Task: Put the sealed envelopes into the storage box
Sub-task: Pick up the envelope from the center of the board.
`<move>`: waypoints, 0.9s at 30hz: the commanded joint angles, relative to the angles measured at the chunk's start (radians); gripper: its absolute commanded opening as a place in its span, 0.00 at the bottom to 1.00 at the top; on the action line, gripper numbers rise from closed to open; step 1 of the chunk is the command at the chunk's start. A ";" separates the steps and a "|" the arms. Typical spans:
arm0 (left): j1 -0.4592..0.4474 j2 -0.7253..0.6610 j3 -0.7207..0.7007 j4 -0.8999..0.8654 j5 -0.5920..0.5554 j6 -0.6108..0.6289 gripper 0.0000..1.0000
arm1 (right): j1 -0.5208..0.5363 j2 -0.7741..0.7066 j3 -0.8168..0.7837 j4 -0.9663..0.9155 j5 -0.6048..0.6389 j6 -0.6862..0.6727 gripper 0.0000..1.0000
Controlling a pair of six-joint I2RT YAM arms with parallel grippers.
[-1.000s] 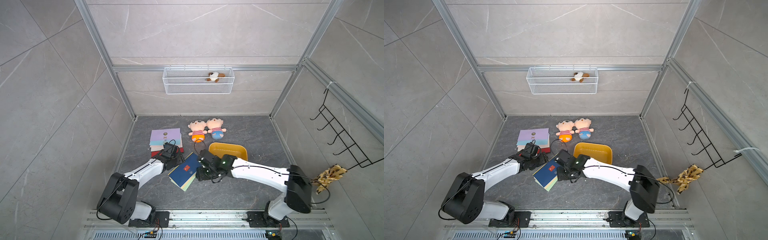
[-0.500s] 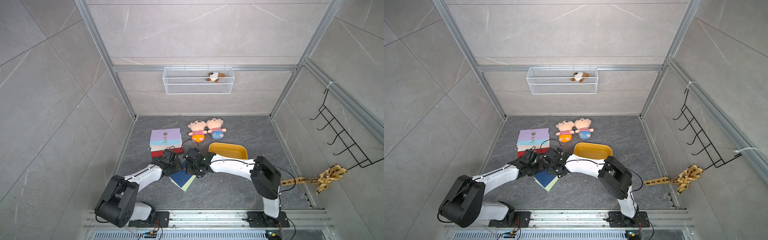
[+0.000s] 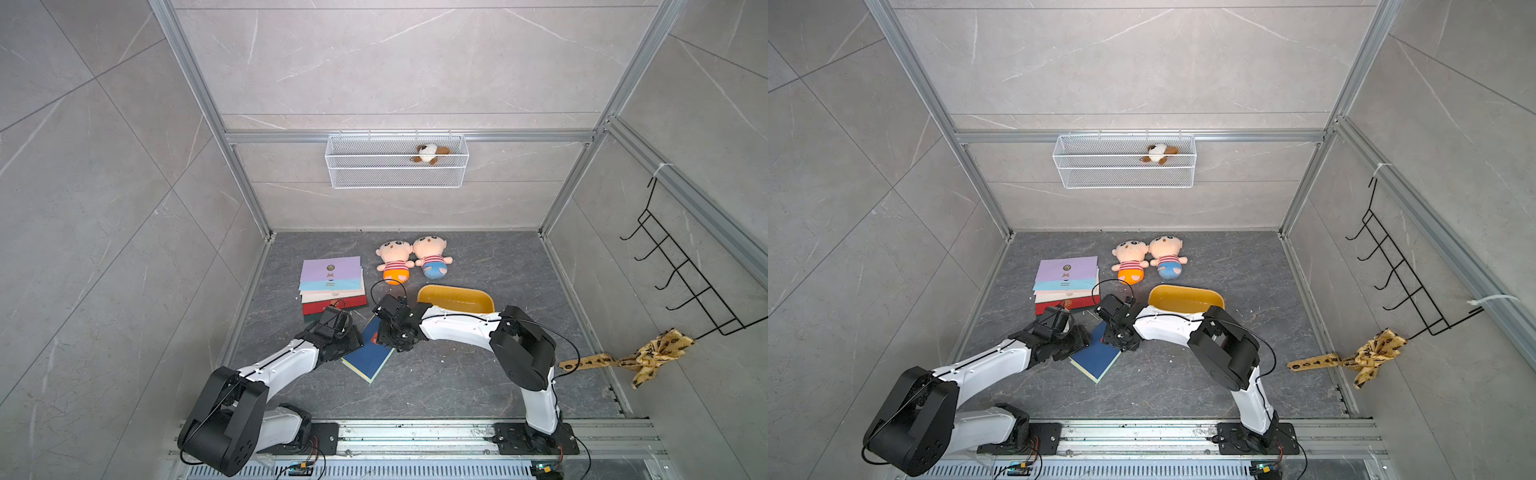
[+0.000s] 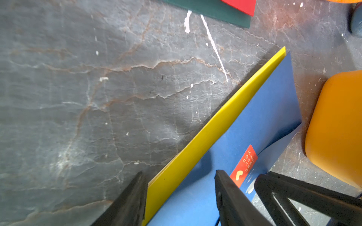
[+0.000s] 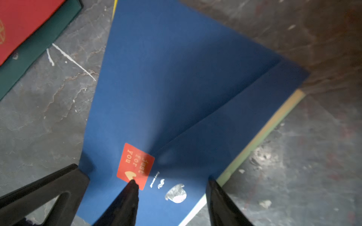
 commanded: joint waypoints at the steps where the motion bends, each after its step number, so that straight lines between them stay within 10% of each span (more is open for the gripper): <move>1: -0.003 -0.005 -0.022 -0.041 0.023 -0.015 0.59 | -0.002 0.001 -0.031 0.008 -0.006 0.032 0.59; 27: -0.016 -0.004 0.000 -0.055 0.026 -0.008 0.52 | 0.008 -0.100 -0.091 -0.009 -0.033 0.027 0.60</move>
